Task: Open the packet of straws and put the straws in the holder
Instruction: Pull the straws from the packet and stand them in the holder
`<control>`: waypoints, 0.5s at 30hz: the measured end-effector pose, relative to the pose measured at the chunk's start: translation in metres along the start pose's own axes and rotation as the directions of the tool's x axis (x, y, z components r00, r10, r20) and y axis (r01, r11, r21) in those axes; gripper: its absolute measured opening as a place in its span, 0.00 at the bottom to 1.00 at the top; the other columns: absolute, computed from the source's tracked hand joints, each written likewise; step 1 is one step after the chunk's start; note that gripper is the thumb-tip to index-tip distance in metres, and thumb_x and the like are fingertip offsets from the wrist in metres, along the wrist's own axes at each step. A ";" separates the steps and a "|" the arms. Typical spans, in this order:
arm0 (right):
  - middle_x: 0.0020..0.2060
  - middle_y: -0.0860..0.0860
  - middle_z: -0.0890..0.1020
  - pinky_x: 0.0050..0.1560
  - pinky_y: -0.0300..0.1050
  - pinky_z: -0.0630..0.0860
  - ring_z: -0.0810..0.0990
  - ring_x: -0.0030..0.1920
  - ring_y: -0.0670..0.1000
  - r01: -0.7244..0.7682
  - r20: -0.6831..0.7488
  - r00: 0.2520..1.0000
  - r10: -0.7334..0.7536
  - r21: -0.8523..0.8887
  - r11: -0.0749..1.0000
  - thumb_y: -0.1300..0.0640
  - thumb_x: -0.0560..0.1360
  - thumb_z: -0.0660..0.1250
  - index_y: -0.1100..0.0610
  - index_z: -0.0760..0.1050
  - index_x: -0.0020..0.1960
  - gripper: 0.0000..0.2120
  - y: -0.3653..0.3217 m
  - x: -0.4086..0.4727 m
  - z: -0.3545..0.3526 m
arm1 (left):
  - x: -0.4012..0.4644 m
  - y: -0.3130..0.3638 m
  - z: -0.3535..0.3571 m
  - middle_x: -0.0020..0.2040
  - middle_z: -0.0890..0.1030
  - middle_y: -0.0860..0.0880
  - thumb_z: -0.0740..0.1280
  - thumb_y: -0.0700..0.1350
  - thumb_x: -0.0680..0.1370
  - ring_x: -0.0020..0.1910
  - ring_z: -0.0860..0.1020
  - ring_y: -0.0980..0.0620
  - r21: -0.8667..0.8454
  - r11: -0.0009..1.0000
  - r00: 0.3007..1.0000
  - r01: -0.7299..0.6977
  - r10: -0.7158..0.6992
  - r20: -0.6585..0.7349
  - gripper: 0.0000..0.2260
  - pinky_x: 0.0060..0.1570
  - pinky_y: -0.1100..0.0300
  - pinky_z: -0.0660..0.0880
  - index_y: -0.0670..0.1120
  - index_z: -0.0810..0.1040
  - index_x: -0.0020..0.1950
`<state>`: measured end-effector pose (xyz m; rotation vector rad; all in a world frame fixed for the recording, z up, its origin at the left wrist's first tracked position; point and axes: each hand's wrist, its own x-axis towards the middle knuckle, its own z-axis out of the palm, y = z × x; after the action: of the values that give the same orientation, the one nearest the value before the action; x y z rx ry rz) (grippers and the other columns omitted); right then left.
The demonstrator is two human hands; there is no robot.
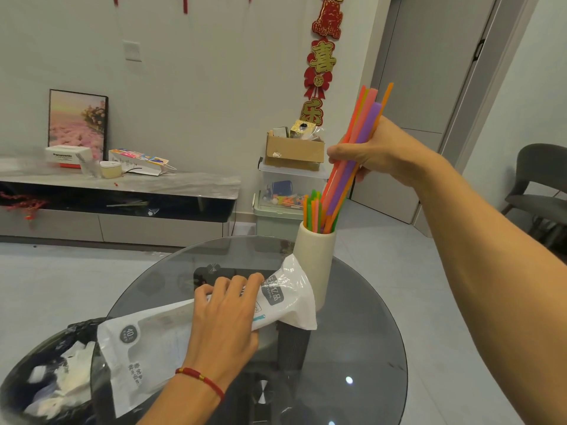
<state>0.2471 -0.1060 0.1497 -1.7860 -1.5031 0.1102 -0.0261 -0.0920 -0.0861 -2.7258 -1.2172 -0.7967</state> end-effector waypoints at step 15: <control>0.44 0.54 0.84 0.28 0.35 0.81 0.85 0.38 0.51 0.002 -0.023 1.000 -0.003 -0.005 1.000 0.44 0.74 0.76 0.48 0.74 0.49 0.14 0.026 -0.005 0.043 | 0.000 0.005 -0.001 0.60 0.79 0.50 0.76 0.47 0.65 0.59 0.75 0.46 0.006 1.000 0.998 0.003 -0.003 0.069 0.31 0.60 0.46 0.70 0.51 0.72 0.68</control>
<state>0.2437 -0.0886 0.1027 -1.7835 -1.4904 0.0845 -0.0230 -0.0962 -0.0845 -2.7694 -1.2342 -0.7045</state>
